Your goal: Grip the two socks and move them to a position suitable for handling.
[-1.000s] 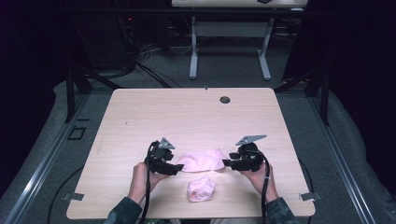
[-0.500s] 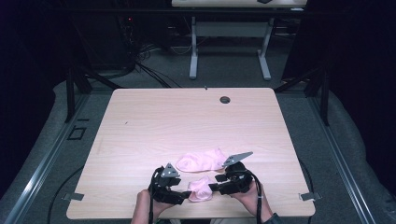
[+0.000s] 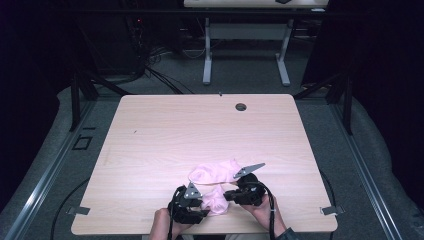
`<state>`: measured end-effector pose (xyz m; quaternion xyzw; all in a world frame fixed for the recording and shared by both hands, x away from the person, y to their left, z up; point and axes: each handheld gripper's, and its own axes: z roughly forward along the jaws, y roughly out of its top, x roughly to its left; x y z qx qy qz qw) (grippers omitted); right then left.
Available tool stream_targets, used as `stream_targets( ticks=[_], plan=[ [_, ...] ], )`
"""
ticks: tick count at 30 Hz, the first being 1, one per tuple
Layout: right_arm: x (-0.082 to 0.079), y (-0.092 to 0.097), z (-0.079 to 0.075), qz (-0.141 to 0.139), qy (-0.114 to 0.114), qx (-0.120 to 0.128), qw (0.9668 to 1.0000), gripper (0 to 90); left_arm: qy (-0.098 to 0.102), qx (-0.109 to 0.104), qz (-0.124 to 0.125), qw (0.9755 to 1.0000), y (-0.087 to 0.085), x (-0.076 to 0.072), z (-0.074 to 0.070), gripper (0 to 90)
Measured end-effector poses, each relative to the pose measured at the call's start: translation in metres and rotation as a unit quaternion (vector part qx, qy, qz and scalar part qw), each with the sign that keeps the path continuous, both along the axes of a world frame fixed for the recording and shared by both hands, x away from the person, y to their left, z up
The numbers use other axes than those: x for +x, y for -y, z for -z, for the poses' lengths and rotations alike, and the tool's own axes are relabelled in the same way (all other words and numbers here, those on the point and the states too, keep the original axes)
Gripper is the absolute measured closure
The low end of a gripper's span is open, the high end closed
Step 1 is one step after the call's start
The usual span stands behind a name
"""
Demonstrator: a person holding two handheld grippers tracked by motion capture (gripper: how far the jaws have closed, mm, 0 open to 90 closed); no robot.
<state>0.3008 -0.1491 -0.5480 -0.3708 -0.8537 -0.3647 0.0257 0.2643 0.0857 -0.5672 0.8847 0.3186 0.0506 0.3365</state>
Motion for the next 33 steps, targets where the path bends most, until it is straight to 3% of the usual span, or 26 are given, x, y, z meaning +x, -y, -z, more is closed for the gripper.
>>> stream_targets(
  ticks=[1, 5, 7, 8, 12, 16, 17, 18, 21, 23, 24, 25, 27, 28, 29, 31, 33],
  plan=[
    [0.000, 0.001, -0.009, 0.001, 0.009, 0.015, 0.9999, 85.8, 0.001, -0.008, 0.000, 1.0000, -0.001, 0.000, -0.001, 52.5],
    [0.001, 0.001, -0.026, 0.004, 0.020, 0.034, 0.9992, 85.8, 0.026, -0.015, -0.006, 0.9995, 0.002, 0.001, -0.002, 48.7],
    [0.001, 0.000, -0.029, 0.004, 0.022, 0.038, 0.9990, 85.8, 0.031, -0.017, -0.009, 0.9993, 0.003, 0.001, -0.002, 48.8],
    [0.002, -0.001, -0.034, 0.002, 0.025, 0.046, 0.9986, 85.8, 0.043, -0.015, -0.019, 0.9988, 0.005, 0.004, -0.001, 47.9],
    [0.002, -0.003, -0.042, 0.000, 0.031, 0.055, 0.9980, 85.8, 0.055, -0.030, -0.031, 0.9976, 0.006, 0.009, 0.000, 49.4],
    [0.003, -0.004, -0.055, -0.008, 0.041, 0.067, 0.9969, 85.9, 0.051, -0.048, -0.038, 0.9969, 0.004, 0.021, 0.003, 65.6],
    [0.004, -0.004, -0.059, -0.010, 0.043, 0.070, 0.9966, 85.9, 0.055, -0.052, -0.045, 0.9961, 0.004, 0.023, 0.004, 65.6],
    [0.004, -0.005, -0.066, -0.012, 0.052, 0.075, 0.9957, 85.9, 0.056, -0.058, -0.047, 0.9956, 0.002, 0.025, 0.003, 80.3],
    [0.004, -0.006, -0.070, -0.016, 0.057, 0.075, 0.9954, 85.9, 0.065, -0.062, -0.054, 0.9945, -0.003, 0.028, -0.001, 88.4],
    [0.004, -0.006, -0.075, -0.013, 0.063, 0.082, 0.9945, 85.9, 0.084, -0.052, -0.061, 0.9932, -0.012, 0.027, -0.013, 88.6],
    [0.004, -0.006, -0.075, -0.013, 0.063, 0.082, 0.9945, 85.9, 0.084, -0.052, -0.061, 0.9932, -0.012, 0.027, -0.013, 88.7],
    [0.004, -0.005, -0.077, -0.016, 0.067, 0.085, 0.9940, 85.9, 0.101, -0.039, -0.068, 0.9918, -0.018, 0.025, -0.024, 88.8],
    [0.004, -0.005, -0.078, -0.016, 0.069, 0.084, 0.9940, 85.9, 0.110, -0.033, -0.069, 0.9910, -0.021, 0.023, -0.031, 88.7],
    [0.004, -0.005, -0.078, -0.014, 0.070, 0.087, 0.9936, 85.9, 0.119, -0.023, -0.072, 0.9901, -0.024, 0.021, -0.038, 88.7],
    [0.004, -0.003, -0.079, -0.012, 0.071, 0.089, 0.9935, 85.9, 0.141, 0.006, -0.074, 0.9872, -0.028, 0.017, -0.051, 88.7],
    [0.004, -0.003, -0.078, -0.010, 0.071, 0.090, 0.9933, 85.9, 0.148, 0.019, -0.072, 0.9862, -0.028, 0.014, -0.057, 88.7],
    [0.004, -0.002, -0.077, -0.010, 0.069, 0.086, 0.9938, 85.8, 0.166, 0.053, -0.058, 0.9831, -0.026, 0.009, -0.066, 88.7]
  ],
)
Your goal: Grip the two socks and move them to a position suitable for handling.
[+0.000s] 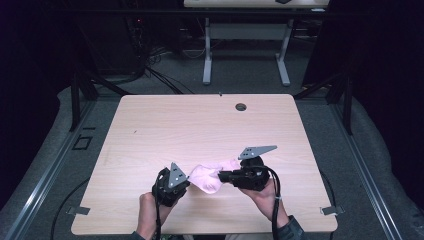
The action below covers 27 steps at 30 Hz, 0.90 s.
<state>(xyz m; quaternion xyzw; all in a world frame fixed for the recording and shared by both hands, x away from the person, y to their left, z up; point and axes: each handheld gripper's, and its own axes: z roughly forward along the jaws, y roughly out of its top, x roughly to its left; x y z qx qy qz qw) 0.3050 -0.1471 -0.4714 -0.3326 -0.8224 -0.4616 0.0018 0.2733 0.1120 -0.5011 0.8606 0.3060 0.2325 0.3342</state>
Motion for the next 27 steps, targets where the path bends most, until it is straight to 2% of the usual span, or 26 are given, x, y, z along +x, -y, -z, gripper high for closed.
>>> stream_targets(
  ticks=[2, 3, 5, 6, 7, 8, 9, 10, 12, 13, 14, 15, 16, 18, 19, 20, 21, 22, 23, 24, 25, 26, 27],
  plan=[
    [0.000, 0.001, 0.002, 0.004, 0.001, -0.008, 1.0000, 85.8, 0.004, 0.028, 0.010, 0.9996, 0.007, -0.005, -0.003, 88.7],
    [0.000, 0.002, 0.004, 0.006, -0.003, -0.014, 0.9999, 85.8, -0.001, 0.044, 0.019, 0.9989, 0.014, -0.008, -0.002, 88.6],
    [0.000, 0.007, 0.014, 0.017, -0.016, -0.034, 0.9992, 85.8, -0.006, 0.060, 0.030, 0.9977, 0.023, -0.010, 0.005, 88.6],
    [0.000, 0.007, 0.014, 0.017, -0.016, -0.034, 0.9992, 85.8, -0.012, 0.069, 0.036, 0.9969, 0.028, -0.012, 0.009, 88.6],
    [0.000, 0.010, 0.018, 0.019, -0.023, -0.036, 0.9989, 85.8, -0.016, 0.074, 0.044, 0.9961, 0.035, -0.014, 0.016, 88.5],
    [-0.001, 0.015, 0.028, 0.029, -0.034, -0.055, 0.9975, 85.7, -0.028, 0.072, 0.056, 0.9955, 0.043, -0.016, 0.024, 88.2],
    [-0.001, 0.015, 0.028, 0.029, -0.034, -0.055, 0.9975, 85.7, -0.028, 0.072, 0.056, 0.9955, 0.043, -0.016, 0.024, 88.2],
    [-0.002, 0.016, 0.031, 0.030, -0.039, -0.059, 0.9970, 85.7, -0.037, 0.071, 0.064, 0.9948, 0.046, -0.017, 0.027, 88.2],
    [-0.003, 0.025, 0.041, 0.041, -0.050, -0.078, 0.9948, 85.6, -0.050, 0.060, 0.075, 0.9941, 0.052, -0.018, 0.033, 85.0],
    [-0.003, 0.028, 0.043, 0.043, -0.055, -0.081, 0.9943, 85.5, -0.061, 0.051, 0.087, 0.9931, 0.057, -0.017, 0.036, 83.8],
    [-0.003, 0.028, 0.043, 0.043, -0.055, -0.081, 0.9943, 85.5, -0.061, 0.051, 0.087, 0.9931, 0.057, -0.017, 0.036, 81.4],
    [-0.004, 0.031, 0.045, 0.046, -0.058, -0.083, 0.9938, 85.5, -0.069, 0.041, 0.095, 0.9922, 0.059, -0.017, 0.038, 81.4],
    [-0.004, 0.035, 0.049, 0.051, -0.062, -0.096, 0.9921, 85.5, -0.083, 0.022, 0.105, 0.9908, 0.062, -0.016, 0.041, 73.0],
    [-0.004, 0.040, 0.054, 0.055, -0.070, -0.108, 0.9901, 85.3, -0.086, 0.021, 0.104, 0.9905, 0.065, -0.016, 0.043, 58.8],
    [-0.004, 0.040, 0.054, 0.055, -0.070, -0.108, 0.9901, 85.3, -0.086, 0.021, 0.104, 0.9905, 0.065, -0.016, 0.043, 52.5],
    [-0.002, 0.046, 0.059, 0.058, -0.079, -0.125, 0.9873, 85.0, -0.092, 0.006, 0.100, 0.9908, 0.061, -0.015, 0.042, 47.2],
    [-0.002, 0.046, 0.059, 0.058, -0.079, -0.125, 0.9873, 85.0, -0.092, 0.006, 0.100, 0.9908, 0.061, -0.015, 0.042, 43.7],
    [-0.002, 0.051, 0.062, 0.063, -0.084, -0.130, 0.9859, 84.6, -0.104, -0.026, 0.094, 0.9898, 0.050, -0.012, 0.039, 42.1],
    [-0.002, 0.051, 0.062, 0.063, -0.084, -0.130, 0.9859, 84.6, -0.104, -0.026, 0.094, 0.9898, 0.050, -0.012, 0.039, 40.8],
    [-0.001, 0.053, 0.064, 0.067, -0.086, -0.130, 0.9855, 83.3, -0.110, -0.050, 0.070, 0.9902, 0.037, -0.007, 0.036, 39.6],
    [-0.001, 0.053, 0.064, 0.067, -0.086, -0.130, 0.9855, 83.3, -0.110, -0.050, 0.070, 0.9902, 0.037, -0.007, 0.036, 39.4],
    [-0.001, 0.054, 0.064, 0.071, -0.087, -0.130, 0.9852, 82.4, -0.112, -0.060, 0.056, 0.9903, 0.030, -0.004, 0.035, 39.4],
    [-0.001, 0.057, 0.067, 0.073, -0.088, -0.126, 0.9855, 76.9, -0.116, -0.062, 0.026, 0.9909, 0.021, 0.004, 0.034, 39.6]
  ],
)
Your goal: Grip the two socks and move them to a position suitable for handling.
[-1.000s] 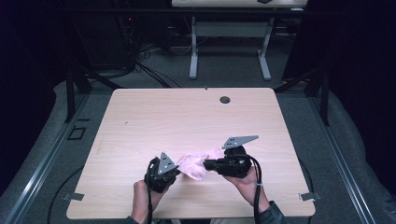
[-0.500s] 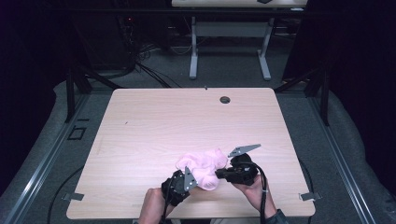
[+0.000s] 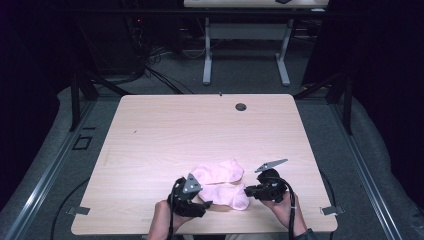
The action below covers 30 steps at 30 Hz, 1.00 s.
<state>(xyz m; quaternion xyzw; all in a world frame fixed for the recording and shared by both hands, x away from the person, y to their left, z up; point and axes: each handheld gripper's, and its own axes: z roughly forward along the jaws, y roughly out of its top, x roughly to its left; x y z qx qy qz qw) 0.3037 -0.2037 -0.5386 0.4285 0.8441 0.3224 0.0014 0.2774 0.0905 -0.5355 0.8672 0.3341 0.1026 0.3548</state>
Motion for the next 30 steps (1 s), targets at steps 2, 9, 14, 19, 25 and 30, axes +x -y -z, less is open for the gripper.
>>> stream_targets(
  ticks=[2, 9, 14, 19, 25, 30],
  plan=[
    [0.000, 0.000, 0.002, 0.006, -0.002, 0.002, 1.0000, 74.7, -0.012, -0.002, -0.015, 0.9998, -0.003, 0.006, 0.002, 39.7],
    [-0.007, -0.002, 0.011, 0.017, 0.008, -0.010, 0.9998, 69.8, -0.052, 0.005, -0.045, 0.9977, -0.001, 0.025, 0.017, 54.3],
    [-0.009, -0.010, 0.018, 0.011, 0.016, -0.024, 0.9995, 80.3, -0.067, 0.018, -0.044, 0.9967, -0.002, 0.024, 0.026, 80.8],
    [-0.007, -0.013, 0.021, 0.004, 0.018, -0.032, 0.9993, 83.8, -0.064, 0.020, -0.046, 0.9967, -0.008, 0.019, 0.029, 88.3],
    [-0.004, -0.014, 0.021, -0.009, 0.020, -0.038, 0.9990, 84.8, -0.056, 0.023, -0.049, 0.9969, -0.013, 0.014, 0.029, 88.6],
    [0.000, -0.011, 0.021, -0.013, 0.016, -0.038, 0.9991, 82.8, -0.056, 0.020, -0.047, 0.9971, -0.017, 0.010, 0.029, 80.4]
  ],
)
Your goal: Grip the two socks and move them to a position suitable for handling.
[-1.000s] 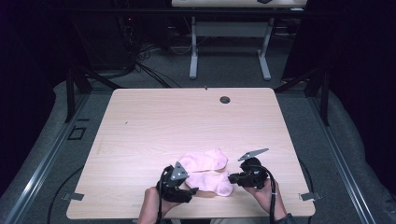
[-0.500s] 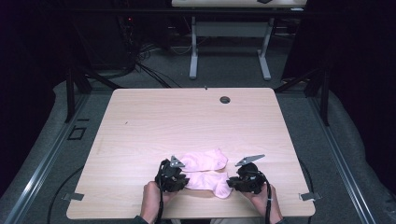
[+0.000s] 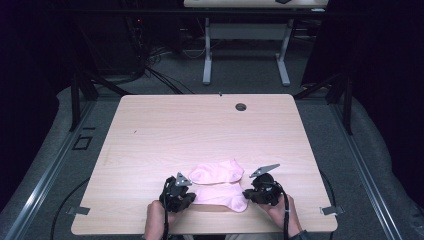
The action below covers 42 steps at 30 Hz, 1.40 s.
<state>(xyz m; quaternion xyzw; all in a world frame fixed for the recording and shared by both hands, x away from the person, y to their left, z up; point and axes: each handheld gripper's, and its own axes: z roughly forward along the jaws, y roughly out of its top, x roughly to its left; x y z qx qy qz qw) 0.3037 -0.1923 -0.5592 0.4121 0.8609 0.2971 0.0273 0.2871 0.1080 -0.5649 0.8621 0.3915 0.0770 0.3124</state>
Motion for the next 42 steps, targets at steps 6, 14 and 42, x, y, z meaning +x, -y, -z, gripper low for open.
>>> stream_targets(
  ticks=[6, 14, 42],
  plan=[
    [0.009, 0.011, -0.013, 0.004, 0.009, 0.040, 0.9992, 62.5, 0.014, -0.025, -0.028, 0.9992, -0.012, 0.006, -0.015, 49.8],
    [0.034, 0.022, -0.032, 0.027, 0.049, 0.045, 0.9974, 53.9, 0.022, -0.019, -0.049, 0.9984, -0.018, 0.042, -0.030, 39.3],
    [0.078, -0.011, 0.006, 0.017, 0.049, -0.027, 0.9983, 78.3, -0.001, 0.050, -0.024, 0.9984, 0.009, 0.080, -0.003, 73.1]
  ],
)
